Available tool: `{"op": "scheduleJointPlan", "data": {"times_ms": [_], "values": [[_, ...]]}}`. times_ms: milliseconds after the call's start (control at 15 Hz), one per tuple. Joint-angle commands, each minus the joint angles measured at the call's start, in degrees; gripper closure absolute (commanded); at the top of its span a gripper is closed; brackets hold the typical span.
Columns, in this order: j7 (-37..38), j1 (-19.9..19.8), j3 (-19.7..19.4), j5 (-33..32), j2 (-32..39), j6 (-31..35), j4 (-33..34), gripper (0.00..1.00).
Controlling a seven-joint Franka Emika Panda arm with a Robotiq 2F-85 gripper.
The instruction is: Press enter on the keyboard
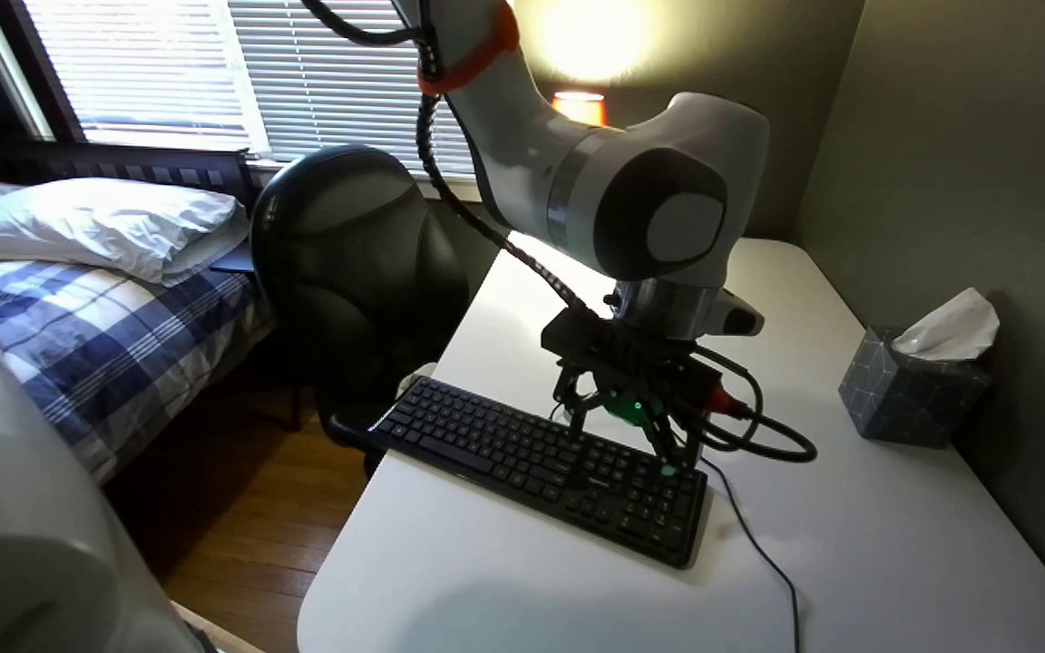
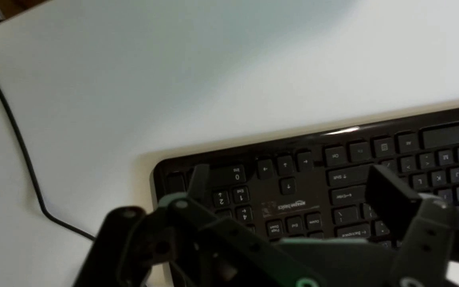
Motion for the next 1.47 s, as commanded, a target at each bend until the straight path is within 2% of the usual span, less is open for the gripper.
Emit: {"op": "scheduleJointPlan", "data": {"times_ms": [0, 867, 933, 1000, 1400], "values": [[1.0, -0.9, 1.0, 1.1, 1.9, 0.8, 0.9, 0.00], [2.1, -0.7, 2.8, 1.0, 6.3, 1.4, 3.0, 0.00], [2.2, -0.8, 2.9, 1.0, 6.6, 1.5, 3.2, 0.08], [2.1, -0.8, 3.1, 1.1, 7.0, 1.6, 3.3, 0.26], [1.8, -1.2, 3.6, 1.4, 8.9, 2.4, 4.4, 0.72]]}}
